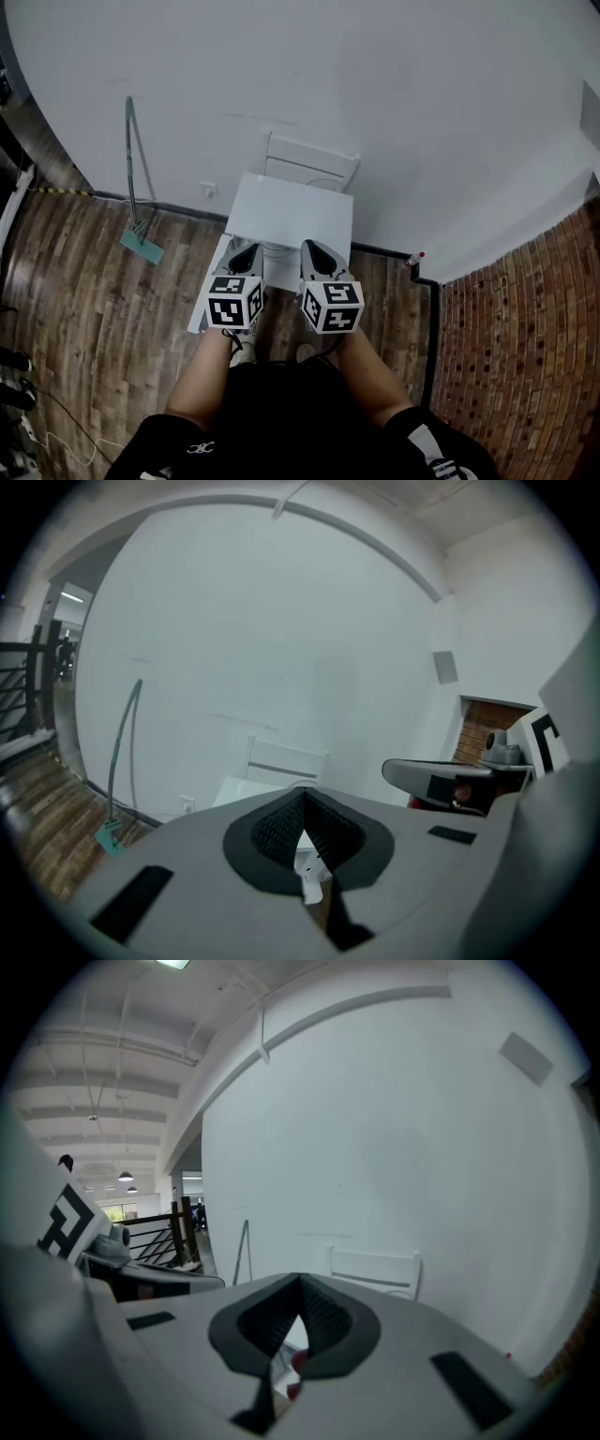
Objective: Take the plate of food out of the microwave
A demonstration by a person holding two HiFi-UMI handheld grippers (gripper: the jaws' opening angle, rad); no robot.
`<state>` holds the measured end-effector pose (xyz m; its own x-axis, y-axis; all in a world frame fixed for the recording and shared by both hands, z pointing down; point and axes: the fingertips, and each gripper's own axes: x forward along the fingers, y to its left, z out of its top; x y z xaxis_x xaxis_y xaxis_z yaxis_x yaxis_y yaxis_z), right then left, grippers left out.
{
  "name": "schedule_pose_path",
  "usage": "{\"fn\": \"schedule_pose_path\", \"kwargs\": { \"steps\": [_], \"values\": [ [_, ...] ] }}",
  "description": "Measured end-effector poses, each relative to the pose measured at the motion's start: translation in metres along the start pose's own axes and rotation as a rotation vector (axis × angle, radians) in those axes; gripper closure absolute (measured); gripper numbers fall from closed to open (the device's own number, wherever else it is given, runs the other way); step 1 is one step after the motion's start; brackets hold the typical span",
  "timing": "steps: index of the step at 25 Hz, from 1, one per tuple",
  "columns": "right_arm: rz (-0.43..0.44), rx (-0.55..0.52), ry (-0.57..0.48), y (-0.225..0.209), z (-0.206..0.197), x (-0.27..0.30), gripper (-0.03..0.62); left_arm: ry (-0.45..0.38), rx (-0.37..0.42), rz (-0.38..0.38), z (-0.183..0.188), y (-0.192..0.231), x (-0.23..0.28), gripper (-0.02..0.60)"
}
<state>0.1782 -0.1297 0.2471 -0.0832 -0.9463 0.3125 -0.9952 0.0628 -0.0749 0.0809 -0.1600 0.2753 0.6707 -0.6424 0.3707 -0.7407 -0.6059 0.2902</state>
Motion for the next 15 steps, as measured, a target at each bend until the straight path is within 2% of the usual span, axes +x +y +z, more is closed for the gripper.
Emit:
{"fn": "schedule_pose_path", "kwargs": {
  "steps": [7,15],
  "values": [
    [0.191,-0.12,0.126,0.0,-0.05,0.012,0.588,-0.01,-0.15,0.181,-0.045,-0.002,-0.001,0.584],
    [0.369,-0.239,0.308,-0.004,-0.146,0.02,0.588,0.011,-0.398,0.333,-0.148,0.001,0.011,0.584]
  ]
}}
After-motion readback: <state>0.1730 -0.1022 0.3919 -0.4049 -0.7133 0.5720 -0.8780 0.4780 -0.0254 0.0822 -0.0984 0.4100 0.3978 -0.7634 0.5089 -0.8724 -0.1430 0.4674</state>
